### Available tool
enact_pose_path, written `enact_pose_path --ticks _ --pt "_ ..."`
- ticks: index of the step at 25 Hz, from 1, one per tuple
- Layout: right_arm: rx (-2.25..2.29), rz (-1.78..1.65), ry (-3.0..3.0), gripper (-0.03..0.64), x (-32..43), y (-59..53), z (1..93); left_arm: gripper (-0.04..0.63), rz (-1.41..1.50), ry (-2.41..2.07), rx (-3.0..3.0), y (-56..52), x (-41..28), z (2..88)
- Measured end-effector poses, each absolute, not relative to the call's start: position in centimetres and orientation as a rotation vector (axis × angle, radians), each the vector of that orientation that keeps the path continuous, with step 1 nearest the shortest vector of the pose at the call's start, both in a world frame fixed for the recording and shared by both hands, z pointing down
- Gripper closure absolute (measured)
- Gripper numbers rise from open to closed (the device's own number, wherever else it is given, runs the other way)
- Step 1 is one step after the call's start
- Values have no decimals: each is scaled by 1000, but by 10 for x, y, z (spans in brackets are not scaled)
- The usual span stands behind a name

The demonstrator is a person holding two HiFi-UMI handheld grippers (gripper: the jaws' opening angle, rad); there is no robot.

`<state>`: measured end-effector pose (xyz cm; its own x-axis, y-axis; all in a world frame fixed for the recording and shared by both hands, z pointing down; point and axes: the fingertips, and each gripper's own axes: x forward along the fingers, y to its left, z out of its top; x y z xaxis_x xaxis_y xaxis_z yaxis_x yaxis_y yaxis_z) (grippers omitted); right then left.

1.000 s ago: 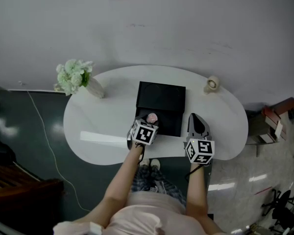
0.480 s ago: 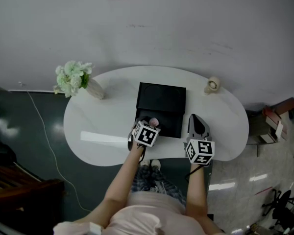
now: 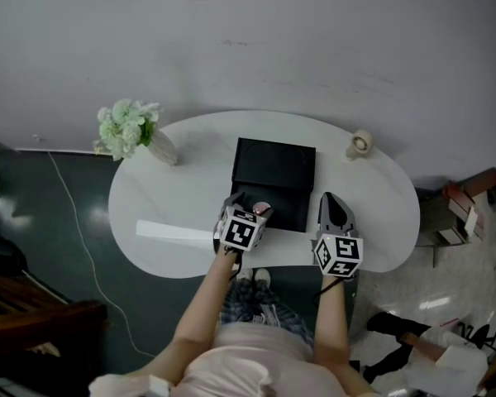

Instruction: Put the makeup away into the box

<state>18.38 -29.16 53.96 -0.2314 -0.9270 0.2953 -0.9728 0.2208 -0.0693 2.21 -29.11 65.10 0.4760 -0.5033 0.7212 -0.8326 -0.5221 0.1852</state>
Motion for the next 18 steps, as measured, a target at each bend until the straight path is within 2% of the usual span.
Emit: enact_pose_path --ticks 12,15,18 --pt "1879 313 -2318 601 195 -287 515 249 371 -1355 2272 -319 -21 556" --pt "1911 299 -2331 601 199 -285 502 379 242 -1431 2306 -324 -39 518" --pt "1941 269 -2351 601 203 -285 486 462 140 -1536 2359 -326 -57 480"
